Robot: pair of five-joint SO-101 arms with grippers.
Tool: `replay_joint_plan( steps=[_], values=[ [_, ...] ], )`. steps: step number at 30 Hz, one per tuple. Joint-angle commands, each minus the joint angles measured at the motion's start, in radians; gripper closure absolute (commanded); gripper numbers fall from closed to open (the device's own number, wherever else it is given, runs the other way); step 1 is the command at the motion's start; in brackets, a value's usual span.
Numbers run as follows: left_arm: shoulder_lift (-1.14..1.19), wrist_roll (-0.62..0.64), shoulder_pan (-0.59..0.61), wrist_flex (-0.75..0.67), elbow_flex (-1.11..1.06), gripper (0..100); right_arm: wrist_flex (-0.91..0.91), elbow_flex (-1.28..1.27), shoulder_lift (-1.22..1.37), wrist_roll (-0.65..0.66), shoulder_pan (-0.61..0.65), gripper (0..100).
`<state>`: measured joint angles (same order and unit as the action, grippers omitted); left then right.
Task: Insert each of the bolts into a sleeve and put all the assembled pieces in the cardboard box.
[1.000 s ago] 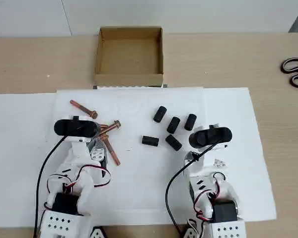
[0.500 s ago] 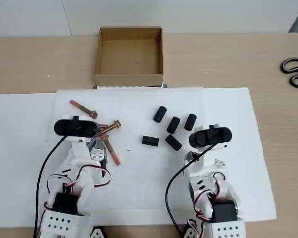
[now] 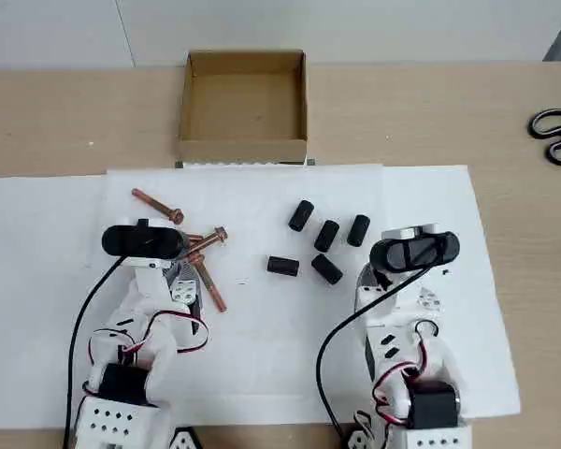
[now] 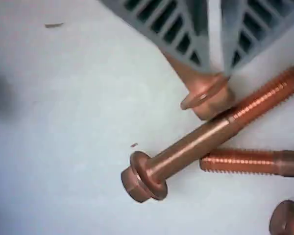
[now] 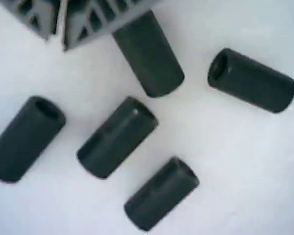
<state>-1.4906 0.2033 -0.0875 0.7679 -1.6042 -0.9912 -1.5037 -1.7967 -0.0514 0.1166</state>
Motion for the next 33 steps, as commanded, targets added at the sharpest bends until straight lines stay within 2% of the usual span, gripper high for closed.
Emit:
replay_joint_plan(
  steps=[1, 6, 12, 15, 22, 26, 33],
  values=[
    [-0.008, -0.003, 0.005, -0.023, 0.005, 99, -0.042, 0.095, -0.013, 0.078, -0.013, 99.5],
    [-0.008, -0.006, -0.002, -0.025, 0.005, 99, -0.174, 0.176, 0.030, 0.078, -0.030, 99.5],
    [-0.008, -0.008, 0.006, -0.020, 0.024, 99, -0.176, 0.336, 0.255, -0.008, -0.117, 99.5],
    [0.000, -0.008, 0.055, 0.049, 0.133, 99, -0.180, 0.483, 0.418, -0.032, -0.119, 99.5],
    [0.002, -0.038, 0.060, 0.236, 0.374, 99, -0.249, 0.853, 0.858, -0.114, -0.111, 99.2],
    [0.002, -0.112, 0.086, 0.331, 0.460, 99, -0.380, 1.065, 1.102, -0.118, -0.111, 99.1],
    [0.092, -0.127, 0.216, 0.316, 0.516, 99, -0.682, 1.401, 1.455, -0.120, -0.111, 99.1]
  ],
)
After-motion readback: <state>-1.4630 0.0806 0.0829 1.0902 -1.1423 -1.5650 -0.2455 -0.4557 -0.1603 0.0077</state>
